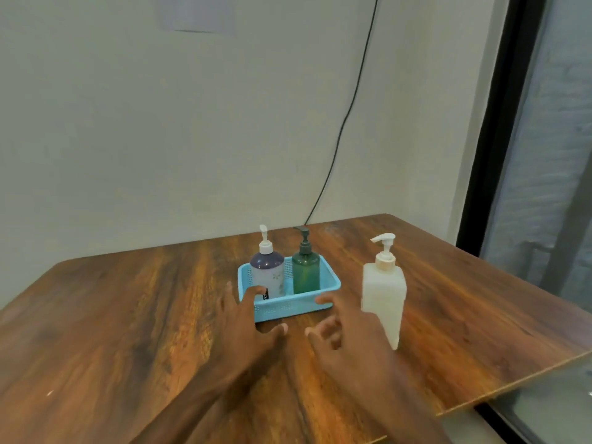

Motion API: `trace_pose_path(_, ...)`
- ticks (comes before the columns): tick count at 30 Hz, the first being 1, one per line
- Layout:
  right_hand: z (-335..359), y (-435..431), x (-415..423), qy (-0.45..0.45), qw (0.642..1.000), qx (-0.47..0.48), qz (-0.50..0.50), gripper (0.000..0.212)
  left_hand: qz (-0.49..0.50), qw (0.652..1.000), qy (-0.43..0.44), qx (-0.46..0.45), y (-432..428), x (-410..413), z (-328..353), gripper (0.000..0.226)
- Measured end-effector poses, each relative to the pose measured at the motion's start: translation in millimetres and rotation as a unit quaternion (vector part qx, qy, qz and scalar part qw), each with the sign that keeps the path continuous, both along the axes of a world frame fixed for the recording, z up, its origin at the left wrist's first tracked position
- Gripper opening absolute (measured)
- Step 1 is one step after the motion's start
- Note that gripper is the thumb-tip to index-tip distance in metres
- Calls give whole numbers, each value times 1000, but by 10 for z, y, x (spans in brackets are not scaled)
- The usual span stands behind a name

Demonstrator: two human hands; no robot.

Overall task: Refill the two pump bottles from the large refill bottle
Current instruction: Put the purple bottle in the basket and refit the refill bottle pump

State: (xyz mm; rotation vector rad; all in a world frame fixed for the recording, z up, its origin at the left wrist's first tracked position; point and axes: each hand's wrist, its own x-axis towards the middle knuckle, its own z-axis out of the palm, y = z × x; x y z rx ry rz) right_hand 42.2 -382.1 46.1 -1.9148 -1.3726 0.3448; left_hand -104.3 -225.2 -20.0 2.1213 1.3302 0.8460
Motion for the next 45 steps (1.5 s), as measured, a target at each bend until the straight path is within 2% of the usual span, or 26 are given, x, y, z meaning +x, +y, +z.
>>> trace_pose_path(2,-167,397,-12,-30,997,-73,-8,77,-1,999,41,-2,93,-44,13,75)
trace_pose_path(4,-345,716,45,-23,997,-71,-9,83,-2,999,38,9,218,-41,13,55)
trace_pose_path(5,-408,842,87,-29,997,-67,-15,74,4,999,29,15,269,-37,16,48)
trace_pose_path(7,-464,1033,164,-52,996,-59,-33,42,14,1000,10,14,379,-38,-5,41)
trace_pose_path(9,-462,1187,214,-33,998,-33,-49,15,11,1000,3,16,469,-39,-16,41)
trace_pose_path(12,-451,1394,286,-18,999,-7,-43,6,11,1000,-3,25,625,-35,-3,40)
trace_pose_path(26,-433,2365,388,-73,995,-12,-59,14,24,998,-4,53,1439,156,10,36)
trace_pose_path(31,-391,2664,491,-132,990,-23,-41,20,39,998,-10,53,1822,286,-28,35)
trace_pose_path(40,-442,3213,624,-117,991,-36,-57,22,57,996,3,62,2322,486,-78,42)
trace_pose_path(43,-492,3183,636,-90,995,-21,-47,33,41,997,5,70,2262,463,-84,42)
trace_pose_path(45,-471,3003,591,-58,998,-5,-15,60,11,996,-20,92,2153,418,-124,55)
